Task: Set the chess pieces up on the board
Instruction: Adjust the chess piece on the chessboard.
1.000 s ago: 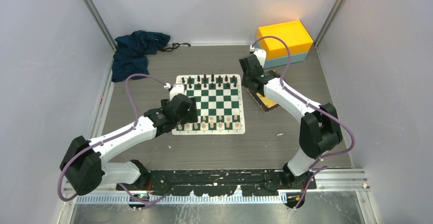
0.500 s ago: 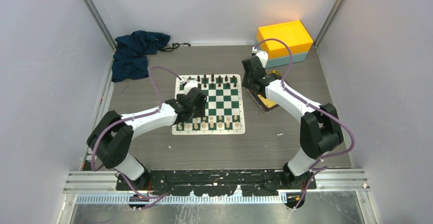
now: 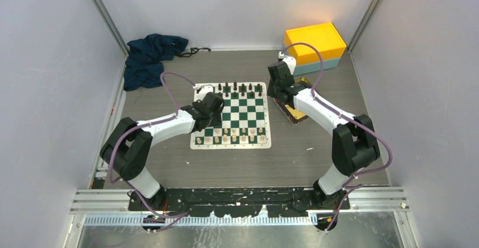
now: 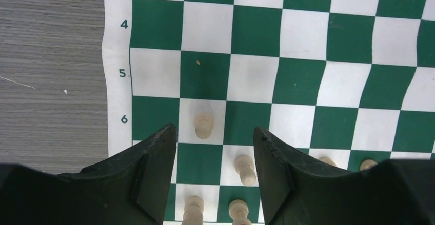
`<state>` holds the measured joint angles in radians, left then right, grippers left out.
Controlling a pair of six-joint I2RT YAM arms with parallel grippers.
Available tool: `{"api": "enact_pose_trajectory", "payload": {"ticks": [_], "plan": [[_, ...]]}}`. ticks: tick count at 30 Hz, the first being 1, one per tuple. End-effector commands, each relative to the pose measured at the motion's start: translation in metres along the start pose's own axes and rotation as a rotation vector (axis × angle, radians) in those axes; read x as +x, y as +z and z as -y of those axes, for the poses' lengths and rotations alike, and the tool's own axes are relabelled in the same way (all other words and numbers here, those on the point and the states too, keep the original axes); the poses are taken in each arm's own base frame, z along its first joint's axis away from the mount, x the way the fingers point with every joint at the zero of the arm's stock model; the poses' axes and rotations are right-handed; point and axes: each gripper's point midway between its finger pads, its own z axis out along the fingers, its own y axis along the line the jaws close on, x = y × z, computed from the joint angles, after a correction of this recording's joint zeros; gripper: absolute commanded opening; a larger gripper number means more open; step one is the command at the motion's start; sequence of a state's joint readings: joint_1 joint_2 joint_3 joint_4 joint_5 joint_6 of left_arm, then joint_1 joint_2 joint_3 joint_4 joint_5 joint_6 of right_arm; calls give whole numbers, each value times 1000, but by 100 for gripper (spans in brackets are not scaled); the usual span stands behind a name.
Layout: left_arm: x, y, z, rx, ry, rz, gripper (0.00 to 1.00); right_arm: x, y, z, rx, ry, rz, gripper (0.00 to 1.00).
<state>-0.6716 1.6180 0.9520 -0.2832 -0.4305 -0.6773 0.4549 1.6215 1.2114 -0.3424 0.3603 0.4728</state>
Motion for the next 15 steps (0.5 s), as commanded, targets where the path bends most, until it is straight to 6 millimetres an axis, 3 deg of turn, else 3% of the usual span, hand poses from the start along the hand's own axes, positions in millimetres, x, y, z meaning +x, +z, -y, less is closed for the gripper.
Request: {"api": "enact_pose_trajectory", "payload": {"ticks": [1,4,15], "plan": [[-22,4,13,36,-52,47,53,-20,-5,-7,-36,28,64,34],[-20,8,12,38,-66,35,44,-18,-4,-6,-32,25,61,34],[-19,14,6,33,-81,21,37,-17,-2,-6,-30,21,57,34]]}}
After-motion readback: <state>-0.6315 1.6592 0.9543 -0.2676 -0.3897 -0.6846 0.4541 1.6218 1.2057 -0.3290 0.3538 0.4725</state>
